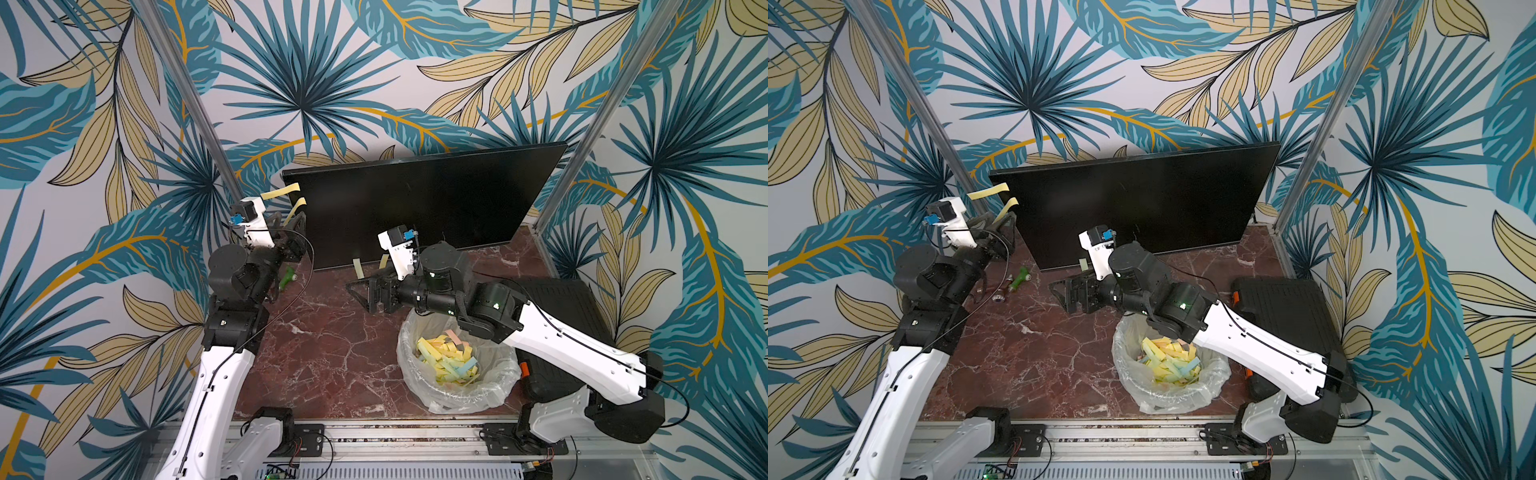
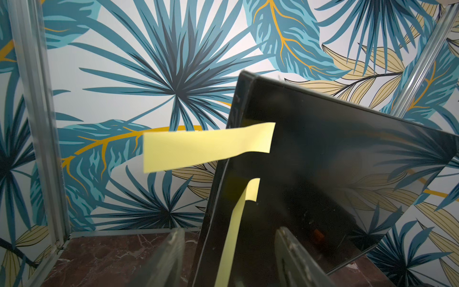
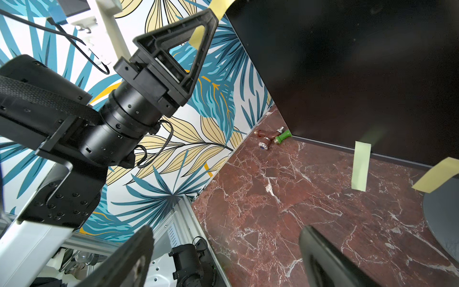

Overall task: Remove the sticky note from the monitor
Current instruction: Tear off the sticky note from the monitor.

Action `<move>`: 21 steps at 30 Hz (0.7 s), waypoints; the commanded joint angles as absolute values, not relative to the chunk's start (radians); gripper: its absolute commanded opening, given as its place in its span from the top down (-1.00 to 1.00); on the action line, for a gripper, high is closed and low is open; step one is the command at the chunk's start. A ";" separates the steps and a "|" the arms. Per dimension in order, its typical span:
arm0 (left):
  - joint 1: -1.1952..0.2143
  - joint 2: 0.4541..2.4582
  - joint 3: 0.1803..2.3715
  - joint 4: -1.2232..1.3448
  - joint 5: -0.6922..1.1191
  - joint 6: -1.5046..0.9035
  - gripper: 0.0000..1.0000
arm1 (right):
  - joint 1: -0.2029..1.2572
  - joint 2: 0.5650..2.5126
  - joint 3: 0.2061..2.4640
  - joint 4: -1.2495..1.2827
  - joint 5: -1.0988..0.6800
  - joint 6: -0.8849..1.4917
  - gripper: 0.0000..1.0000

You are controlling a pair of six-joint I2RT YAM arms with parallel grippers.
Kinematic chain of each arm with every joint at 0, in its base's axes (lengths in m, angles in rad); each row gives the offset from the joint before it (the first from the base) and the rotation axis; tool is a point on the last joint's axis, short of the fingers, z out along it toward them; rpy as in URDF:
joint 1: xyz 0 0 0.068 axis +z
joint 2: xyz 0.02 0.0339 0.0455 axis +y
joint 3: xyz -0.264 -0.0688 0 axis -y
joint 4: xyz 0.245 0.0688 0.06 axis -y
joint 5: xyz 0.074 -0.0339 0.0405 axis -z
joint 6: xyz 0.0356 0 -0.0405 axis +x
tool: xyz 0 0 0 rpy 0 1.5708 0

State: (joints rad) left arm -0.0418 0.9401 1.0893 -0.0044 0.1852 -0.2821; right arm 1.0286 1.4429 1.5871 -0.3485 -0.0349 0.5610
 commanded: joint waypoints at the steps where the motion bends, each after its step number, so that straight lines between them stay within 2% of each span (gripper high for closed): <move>1: -0.030 0.939 1.121 0.029 0.210 -0.281 -0.16 | 1.037 1.450 1.603 -0.330 -0.032 0.566 -0.88; 8: -0.028 0.934 1.110 0.031 0.219 -0.289 0.02 | 1.037 1.450 1.603 -0.333 -0.029 0.564 -0.88; 15: -0.029 0.930 1.096 0.025 0.225 -0.291 0.12 | 1.038 1.447 1.605 -0.334 -0.024 0.563 -0.89; 21: -0.028 0.926 1.086 0.024 0.229 -0.293 0.39 | 1.037 1.445 1.606 -0.338 -0.020 0.560 -0.88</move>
State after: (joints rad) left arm -0.0357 0.9417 1.0908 0.0048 0.2176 -0.2966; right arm 1.0306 1.4429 1.5883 -0.3485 -0.0307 0.5610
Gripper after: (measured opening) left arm 0.318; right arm 0.943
